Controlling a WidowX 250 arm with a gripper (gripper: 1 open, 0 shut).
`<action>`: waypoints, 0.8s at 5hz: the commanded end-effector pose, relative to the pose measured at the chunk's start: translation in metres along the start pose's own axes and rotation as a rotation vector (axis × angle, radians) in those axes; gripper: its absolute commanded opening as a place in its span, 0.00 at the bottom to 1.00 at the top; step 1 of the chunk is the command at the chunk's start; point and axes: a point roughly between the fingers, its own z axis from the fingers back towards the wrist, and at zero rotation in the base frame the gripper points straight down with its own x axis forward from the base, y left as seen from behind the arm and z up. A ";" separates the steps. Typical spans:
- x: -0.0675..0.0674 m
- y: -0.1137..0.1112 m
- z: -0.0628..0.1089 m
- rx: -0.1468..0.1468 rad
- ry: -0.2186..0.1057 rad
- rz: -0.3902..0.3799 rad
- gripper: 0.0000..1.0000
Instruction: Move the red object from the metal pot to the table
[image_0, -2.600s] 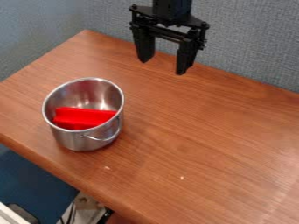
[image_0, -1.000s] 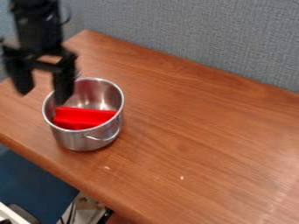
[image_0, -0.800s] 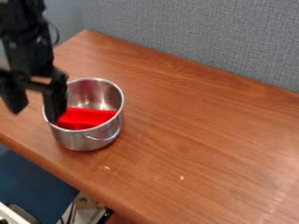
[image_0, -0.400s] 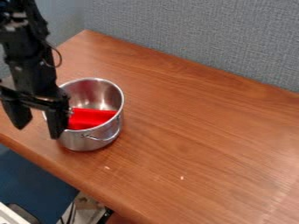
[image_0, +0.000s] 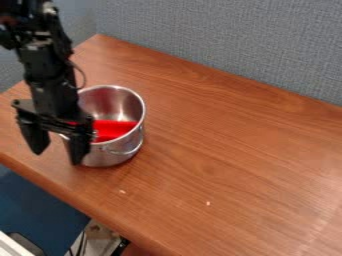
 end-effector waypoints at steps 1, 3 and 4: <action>0.010 -0.014 -0.002 0.011 -0.042 0.074 1.00; 0.011 -0.007 0.002 0.003 -0.095 0.122 1.00; 0.016 0.003 0.012 -0.037 -0.101 0.168 1.00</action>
